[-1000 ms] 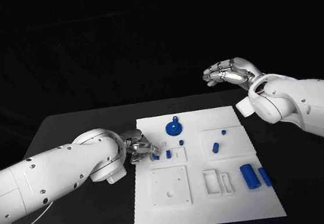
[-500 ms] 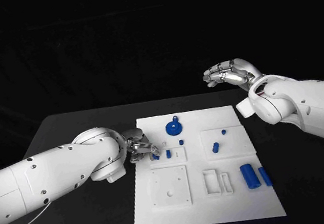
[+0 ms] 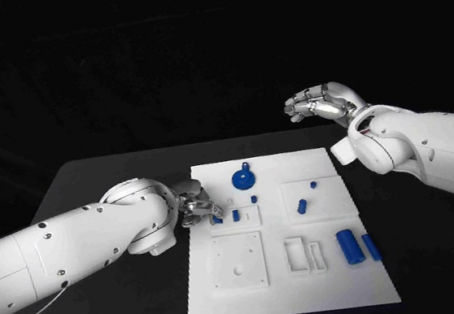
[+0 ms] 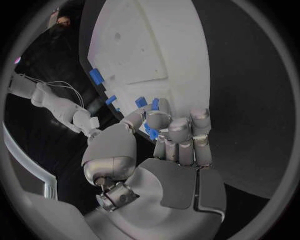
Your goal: Assemble the parts on the task board
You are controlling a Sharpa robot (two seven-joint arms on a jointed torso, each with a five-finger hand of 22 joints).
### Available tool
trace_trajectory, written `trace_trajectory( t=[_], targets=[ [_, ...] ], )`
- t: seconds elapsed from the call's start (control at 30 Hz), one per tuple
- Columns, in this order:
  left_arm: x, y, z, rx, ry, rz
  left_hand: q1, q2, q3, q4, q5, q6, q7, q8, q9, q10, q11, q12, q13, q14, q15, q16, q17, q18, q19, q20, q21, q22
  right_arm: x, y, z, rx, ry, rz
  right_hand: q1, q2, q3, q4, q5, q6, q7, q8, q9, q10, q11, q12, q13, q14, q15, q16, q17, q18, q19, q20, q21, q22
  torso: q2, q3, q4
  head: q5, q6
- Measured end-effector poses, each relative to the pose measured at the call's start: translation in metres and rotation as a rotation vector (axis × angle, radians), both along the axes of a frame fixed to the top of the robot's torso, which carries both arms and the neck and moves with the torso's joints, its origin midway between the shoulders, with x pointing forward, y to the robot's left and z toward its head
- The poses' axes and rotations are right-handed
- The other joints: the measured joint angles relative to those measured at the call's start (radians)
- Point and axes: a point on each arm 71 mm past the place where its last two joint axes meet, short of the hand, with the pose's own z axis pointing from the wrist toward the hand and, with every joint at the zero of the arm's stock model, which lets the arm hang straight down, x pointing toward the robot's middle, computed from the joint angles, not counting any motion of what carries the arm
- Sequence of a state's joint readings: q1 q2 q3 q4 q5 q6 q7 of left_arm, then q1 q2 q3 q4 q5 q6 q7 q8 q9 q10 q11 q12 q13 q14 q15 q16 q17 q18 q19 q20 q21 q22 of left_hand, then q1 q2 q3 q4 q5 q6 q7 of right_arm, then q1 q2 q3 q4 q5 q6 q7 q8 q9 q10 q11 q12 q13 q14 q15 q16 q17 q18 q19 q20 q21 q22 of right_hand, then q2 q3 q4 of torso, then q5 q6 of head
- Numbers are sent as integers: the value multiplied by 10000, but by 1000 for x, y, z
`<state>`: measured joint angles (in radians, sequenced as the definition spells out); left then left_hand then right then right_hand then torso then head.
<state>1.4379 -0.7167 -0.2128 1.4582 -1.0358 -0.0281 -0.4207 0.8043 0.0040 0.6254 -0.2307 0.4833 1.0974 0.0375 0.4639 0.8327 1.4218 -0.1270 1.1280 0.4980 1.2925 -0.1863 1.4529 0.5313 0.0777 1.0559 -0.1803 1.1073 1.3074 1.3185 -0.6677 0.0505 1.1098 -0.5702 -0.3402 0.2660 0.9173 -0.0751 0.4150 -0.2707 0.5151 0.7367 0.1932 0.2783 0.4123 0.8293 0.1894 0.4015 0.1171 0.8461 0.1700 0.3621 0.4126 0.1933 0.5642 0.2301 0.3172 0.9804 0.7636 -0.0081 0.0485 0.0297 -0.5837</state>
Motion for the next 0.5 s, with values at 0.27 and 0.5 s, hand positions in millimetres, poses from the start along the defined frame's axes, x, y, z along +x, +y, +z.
trace_trajectory(
  t=[0.27,0.5],
  targets=[
    [0,0,0,50,-38,-34,0,0,-1,-1,87,0,0,0,10,0,0,58,0,0,2,0,0,-3,0,0,0,7,0,0,0,0,5,5,0,0,0,0,0,0,0,0,0,0,0,0,-12,1,0,0,-8,-1,0,0,0,9,0,3,5,-5,-6],
    [0,0,0,77,-52,-53,0,0,-27,-27,95,1,-1,0,23,0,0,58,0,-1,5,0,0,-5,1,0,40,6,0,0,0,-1,9,5,1,-1,0,0,0,0,0,0,-8,0,0,0,-12,1,-1,0,-8,-1,0,0,0,8,-1,4,5,-1,-25]
  ],
)
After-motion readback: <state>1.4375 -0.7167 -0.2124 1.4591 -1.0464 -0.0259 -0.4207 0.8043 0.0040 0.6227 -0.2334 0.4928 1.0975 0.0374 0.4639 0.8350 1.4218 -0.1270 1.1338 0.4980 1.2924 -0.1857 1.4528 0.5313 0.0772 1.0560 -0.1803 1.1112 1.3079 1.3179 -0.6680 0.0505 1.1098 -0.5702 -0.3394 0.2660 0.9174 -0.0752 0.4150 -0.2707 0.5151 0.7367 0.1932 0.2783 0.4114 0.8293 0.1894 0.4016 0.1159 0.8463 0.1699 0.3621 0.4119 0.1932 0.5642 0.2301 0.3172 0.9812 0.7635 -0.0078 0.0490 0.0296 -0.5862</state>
